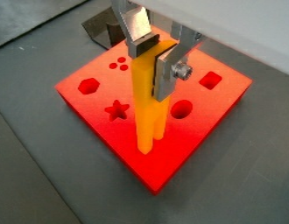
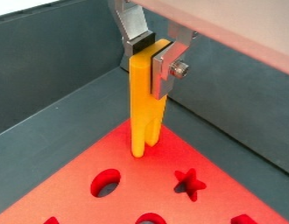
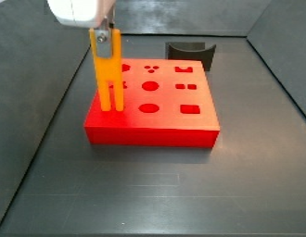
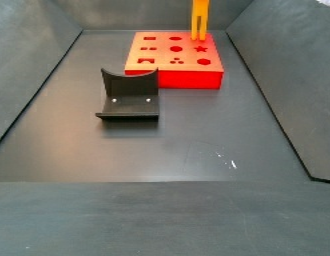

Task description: Insert the square-circle object.

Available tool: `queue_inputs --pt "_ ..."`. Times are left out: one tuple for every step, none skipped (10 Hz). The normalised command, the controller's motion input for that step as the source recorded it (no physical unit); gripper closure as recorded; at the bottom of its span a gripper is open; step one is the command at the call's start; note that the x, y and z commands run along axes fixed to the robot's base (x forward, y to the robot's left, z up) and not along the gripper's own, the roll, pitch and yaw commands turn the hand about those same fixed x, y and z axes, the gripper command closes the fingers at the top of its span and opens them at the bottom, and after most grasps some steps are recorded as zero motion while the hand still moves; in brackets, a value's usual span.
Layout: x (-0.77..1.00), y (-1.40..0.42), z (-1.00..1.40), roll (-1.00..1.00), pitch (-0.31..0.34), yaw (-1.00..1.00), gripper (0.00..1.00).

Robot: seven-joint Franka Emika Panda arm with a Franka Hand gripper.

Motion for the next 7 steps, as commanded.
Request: queue_inputs --pt "0.21 -0.01 -0.82 -0.01 0.000 0.00 1.00" --pt "0.19 0.00 -0.90 0.00 0.000 0.00 1.00" --pt "0.12 0.00 -0.84 0.00 -0.049 0.00 1.00" --pt "0.07 0.00 -0.70 0.14 -0.071 0.00 1.00" --pt "0.00 -0.07 -0.70 0.22 -0.099 0.00 1.00" --pt "0.00 -0.08 -0.71 0.25 -0.153 0.05 1.00" --pt "0.00 -0.09 -0.69 0.27 -0.143 0.08 1.00"
